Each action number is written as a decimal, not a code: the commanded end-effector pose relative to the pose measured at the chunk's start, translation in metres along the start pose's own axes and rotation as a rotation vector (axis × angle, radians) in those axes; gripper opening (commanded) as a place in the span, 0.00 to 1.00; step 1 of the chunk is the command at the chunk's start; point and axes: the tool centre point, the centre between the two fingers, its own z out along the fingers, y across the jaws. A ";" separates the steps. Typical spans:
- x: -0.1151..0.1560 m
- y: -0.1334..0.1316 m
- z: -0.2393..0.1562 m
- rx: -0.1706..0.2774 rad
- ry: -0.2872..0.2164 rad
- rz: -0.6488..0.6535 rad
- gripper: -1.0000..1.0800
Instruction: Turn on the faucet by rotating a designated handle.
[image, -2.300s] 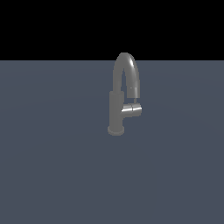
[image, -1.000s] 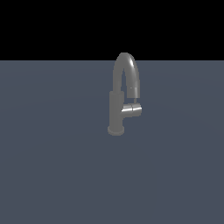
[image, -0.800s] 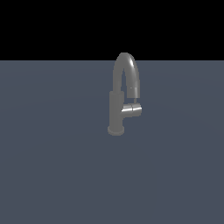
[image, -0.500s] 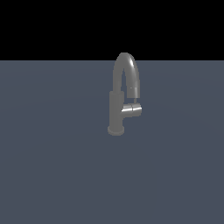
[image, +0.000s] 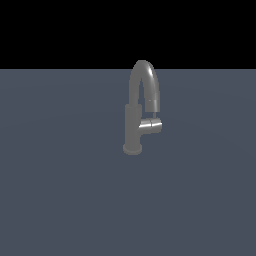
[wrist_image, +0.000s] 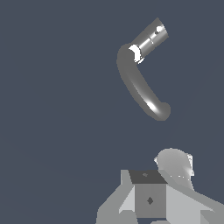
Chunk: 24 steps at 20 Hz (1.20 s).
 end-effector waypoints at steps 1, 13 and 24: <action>0.015 0.000 0.002 0.029 -0.040 0.030 0.00; 0.087 0.007 0.019 0.170 -0.238 0.179 0.00; 0.152 0.021 0.051 0.313 -0.438 0.329 0.00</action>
